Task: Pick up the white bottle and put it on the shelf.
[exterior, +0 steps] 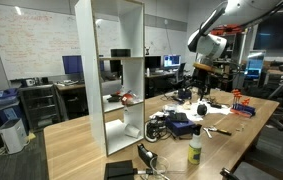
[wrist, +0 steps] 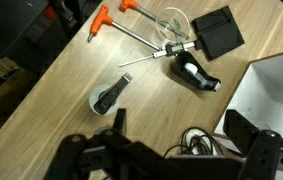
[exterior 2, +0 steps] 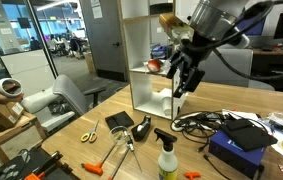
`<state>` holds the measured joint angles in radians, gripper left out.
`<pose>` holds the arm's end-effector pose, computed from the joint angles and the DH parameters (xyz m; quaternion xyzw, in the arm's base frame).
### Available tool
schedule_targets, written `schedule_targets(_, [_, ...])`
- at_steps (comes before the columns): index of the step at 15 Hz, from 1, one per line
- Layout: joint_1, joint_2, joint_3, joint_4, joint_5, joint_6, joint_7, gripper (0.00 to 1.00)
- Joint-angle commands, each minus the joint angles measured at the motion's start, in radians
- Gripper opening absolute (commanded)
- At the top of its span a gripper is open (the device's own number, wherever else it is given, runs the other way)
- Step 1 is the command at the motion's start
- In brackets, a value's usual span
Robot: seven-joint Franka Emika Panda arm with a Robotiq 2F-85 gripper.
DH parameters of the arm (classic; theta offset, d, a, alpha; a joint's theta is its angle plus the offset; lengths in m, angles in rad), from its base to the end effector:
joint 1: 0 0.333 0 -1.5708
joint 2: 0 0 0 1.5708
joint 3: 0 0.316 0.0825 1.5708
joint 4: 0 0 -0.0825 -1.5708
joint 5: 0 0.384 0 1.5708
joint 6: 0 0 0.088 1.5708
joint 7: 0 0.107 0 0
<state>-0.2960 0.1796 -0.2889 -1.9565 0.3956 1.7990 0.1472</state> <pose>0.4846 -0.2766 0.3709 -0.8797 0.4199 0.1216 0.1874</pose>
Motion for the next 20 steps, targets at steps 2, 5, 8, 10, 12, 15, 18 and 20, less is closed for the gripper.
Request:
schedule_targets(2, [-0.067, 0.166, -0.007, 0.152, 0.083, -0.105, 0.040, 1.00])
schedule_targets(5, [-0.109, 0.232, -0.007, 0.188, 0.100, -0.144, 0.053, 1.00])
schedule_targets(8, [-0.140, 0.284, -0.002, 0.204, 0.115, -0.166, 0.054, 1.00])
schedule_targets(10, [-0.157, 0.312, 0.002, 0.207, 0.134, -0.175, 0.054, 1.00])
schedule_targets(12, [-0.168, 0.337, 0.006, 0.208, 0.155, -0.184, 0.054, 1.00])
schedule_targets(15, [-0.178, 0.374, 0.013, 0.202, 0.181, -0.186, 0.054, 1.00])
schedule_targets(18, [-0.181, 0.408, 0.015, 0.197, 0.194, -0.184, 0.049, 1.00])
schedule_targets(20, [-0.183, 0.433, 0.017, 0.195, 0.201, -0.182, 0.043, 1.00])
